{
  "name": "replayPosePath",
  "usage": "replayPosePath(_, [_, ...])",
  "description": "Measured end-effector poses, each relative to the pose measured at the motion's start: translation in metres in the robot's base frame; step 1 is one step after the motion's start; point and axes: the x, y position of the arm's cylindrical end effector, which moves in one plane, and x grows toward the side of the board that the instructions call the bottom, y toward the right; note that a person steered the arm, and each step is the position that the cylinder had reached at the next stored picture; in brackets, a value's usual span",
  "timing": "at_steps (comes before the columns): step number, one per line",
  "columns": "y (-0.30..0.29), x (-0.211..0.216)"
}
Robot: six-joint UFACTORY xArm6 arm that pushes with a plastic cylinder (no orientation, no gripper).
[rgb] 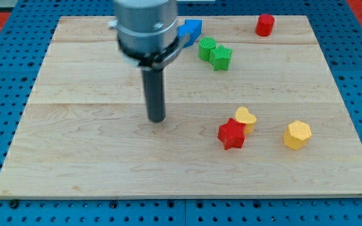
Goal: Slide the red star towards green star
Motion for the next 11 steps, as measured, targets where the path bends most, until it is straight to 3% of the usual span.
replayPosePath(1, [0.01,0.059])
replayPosePath(3, [0.117,0.06])
replayPosePath(4, [0.104,0.044])
replayPosePath(6, [0.13,0.078])
replayPosePath(11, [0.137,-0.064])
